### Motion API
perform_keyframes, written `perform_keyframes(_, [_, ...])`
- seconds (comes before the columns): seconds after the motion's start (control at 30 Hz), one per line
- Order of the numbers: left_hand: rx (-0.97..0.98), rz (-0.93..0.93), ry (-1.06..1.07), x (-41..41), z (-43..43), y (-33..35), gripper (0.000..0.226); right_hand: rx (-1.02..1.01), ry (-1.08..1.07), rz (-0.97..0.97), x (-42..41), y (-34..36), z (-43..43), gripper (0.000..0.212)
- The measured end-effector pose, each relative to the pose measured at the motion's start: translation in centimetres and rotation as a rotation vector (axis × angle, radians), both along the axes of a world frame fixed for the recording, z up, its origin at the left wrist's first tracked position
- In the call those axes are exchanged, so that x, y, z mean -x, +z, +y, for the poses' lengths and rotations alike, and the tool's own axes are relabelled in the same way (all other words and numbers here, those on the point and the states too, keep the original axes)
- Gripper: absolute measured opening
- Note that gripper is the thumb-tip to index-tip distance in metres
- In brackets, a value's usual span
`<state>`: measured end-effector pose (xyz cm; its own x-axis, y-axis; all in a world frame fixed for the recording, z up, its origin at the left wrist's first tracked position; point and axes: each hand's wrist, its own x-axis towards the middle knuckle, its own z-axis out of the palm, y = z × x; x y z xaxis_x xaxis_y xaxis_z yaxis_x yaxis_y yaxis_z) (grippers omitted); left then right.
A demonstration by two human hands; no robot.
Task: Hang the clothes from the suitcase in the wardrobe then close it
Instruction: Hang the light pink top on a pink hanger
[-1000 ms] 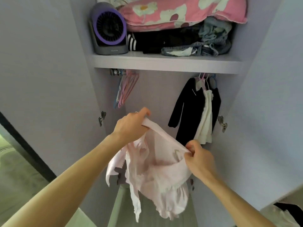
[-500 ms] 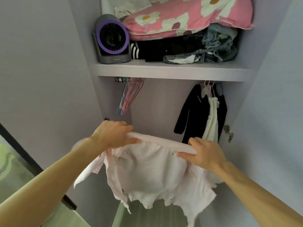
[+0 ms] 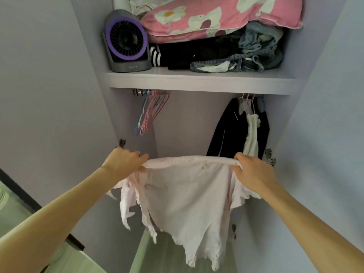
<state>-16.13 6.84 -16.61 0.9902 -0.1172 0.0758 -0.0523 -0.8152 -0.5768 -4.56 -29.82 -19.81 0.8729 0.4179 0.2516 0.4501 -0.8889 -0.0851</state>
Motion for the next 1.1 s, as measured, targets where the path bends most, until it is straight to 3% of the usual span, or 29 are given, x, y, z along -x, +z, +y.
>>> perform_keyframes(0.03, [0.009,-0.002,0.024,-0.1,-0.1,0.3,0.044,-0.079,-0.042,-0.004,-0.2,0.3,-0.2,0.016])
perform_keyframes(0.13, [0.394,-0.464,0.011,-0.7,0.6,0.3,0.036,-0.429,-0.086,-0.175,-0.3,1.0,-0.2,0.016])
perform_keyframes(0.17, [0.396,-0.536,0.024,-0.5,0.1,-0.2,0.029,-0.525,-0.082,-0.206,0.0,1.1,0.1,0.017])
perform_keyframes(0.2, [0.368,-0.448,0.042,-0.3,-0.7,-0.8,0.022,-0.553,-0.080,-0.129,0.0,0.8,0.3,0.019])
perform_keyframes(0.23, [0.298,-0.260,0.039,-0.3,-1.4,-2.1,0.018,-0.436,-0.075,0.074,-0.1,0.4,0.4,0.023])
perform_keyframes(0.3, [0.380,0.338,0.265,0.5,-3.0,-4.7,0.034,0.072,-0.040,0.630,-0.2,-1.1,0.7,0.036])
perform_keyframes(0.33, [0.480,0.545,0.403,1.0,-3.4,-5.1,0.039,0.259,-0.023,0.805,-0.4,-2.1,0.6,0.041])
perform_keyframes(0.37, [0.569,0.580,0.448,1.1,-2.9,-5.5,0.042,0.302,-0.008,0.881,-0.7,-2.9,0.4,0.042])
perform_keyframes(0.4, [0.609,0.537,0.464,1.1,-2.4,-5.8,0.044,0.203,0.006,0.896,-1.1,-3.6,0.0,0.041])
perform_keyframes(0.5, [0.663,0.374,0.445,0.3,-0.2,-4.5,0.039,-0.095,0.006,0.771,-2.5,-2.7,-0.5,0.042])
perform_keyframes(0.63, [0.781,0.238,0.423,-0.2,1.9,-2.5,0.038,-0.334,0.005,0.627,-3.1,-1.5,-0.8,0.028])
perform_keyframes(0.77, [0.554,0.023,0.457,0.0,1.3,-2.0,0.044,-0.397,0.029,0.499,-3.7,-2.2,-0.9,0.021])
perform_keyframes(0.8, [0.587,-0.053,0.483,0.0,1.0,-2.0,0.044,-0.402,0.061,0.454,-3.9,-2.6,-0.8,0.016])
perform_keyframes(0.83, [0.663,-0.101,0.515,-0.1,1.0,-2.1,0.043,-0.409,0.088,0.411,-4.1,-2.8,-0.7,0.011])
perform_keyframes(0.97, [0.914,-0.114,0.673,-0.2,0.1,-2.6,0.041,-0.269,0.055,0.190,-4.8,-3.3,-0.7,0.027])
perform_keyframes(1.03, [1.262,-0.204,0.689,-0.6,0.1,-2.3,0.031,-0.311,0.053,0.202,-4.4,-3.2,-0.1,0.030])
perform_keyframes(1.1, [1.454,-0.385,0.642,-1.5,0.1,-1.8,0.024,-0.464,0.035,0.297,-3.6,-2.9,1.1,0.028])
